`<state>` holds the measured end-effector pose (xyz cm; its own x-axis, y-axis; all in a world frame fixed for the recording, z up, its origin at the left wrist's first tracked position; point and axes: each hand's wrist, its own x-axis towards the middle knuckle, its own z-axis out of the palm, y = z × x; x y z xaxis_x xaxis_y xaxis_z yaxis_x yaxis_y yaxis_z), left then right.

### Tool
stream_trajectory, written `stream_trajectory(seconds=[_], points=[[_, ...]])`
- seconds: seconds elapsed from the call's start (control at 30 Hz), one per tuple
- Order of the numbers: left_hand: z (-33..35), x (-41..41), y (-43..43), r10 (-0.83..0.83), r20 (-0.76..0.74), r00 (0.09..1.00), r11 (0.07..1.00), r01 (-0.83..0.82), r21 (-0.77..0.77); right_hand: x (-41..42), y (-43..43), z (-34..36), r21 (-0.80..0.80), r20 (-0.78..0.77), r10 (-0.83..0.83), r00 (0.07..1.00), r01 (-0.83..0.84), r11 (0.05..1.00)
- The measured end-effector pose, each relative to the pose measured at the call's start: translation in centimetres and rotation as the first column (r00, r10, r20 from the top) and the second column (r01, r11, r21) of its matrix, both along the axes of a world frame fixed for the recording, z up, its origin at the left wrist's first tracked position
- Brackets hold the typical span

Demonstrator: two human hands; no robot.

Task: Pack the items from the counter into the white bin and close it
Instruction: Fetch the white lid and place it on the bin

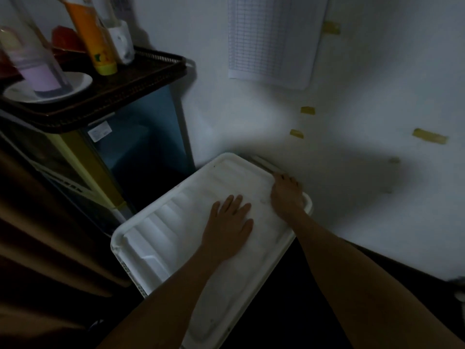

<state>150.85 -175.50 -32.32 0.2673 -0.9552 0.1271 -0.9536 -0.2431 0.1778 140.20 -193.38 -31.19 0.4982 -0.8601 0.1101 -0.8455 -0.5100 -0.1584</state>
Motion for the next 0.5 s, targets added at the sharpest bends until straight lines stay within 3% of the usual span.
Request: stream_trajectory(seconds=[0.3,0.5], points=[[0.0,-1.6,2.1,-0.222,-0.018,0.975,0.975,0.222,-0.019,-5.9,5.1,0.6,0.054,0.059,-0.195,0.979,0.192,0.980],[-0.1,-2.9,3.3,-0.395,-0.027,0.918,0.918,0.394,-0.034,-10.0,9.4,0.8,0.033,0.001,-0.355,0.935,0.355,0.934]])
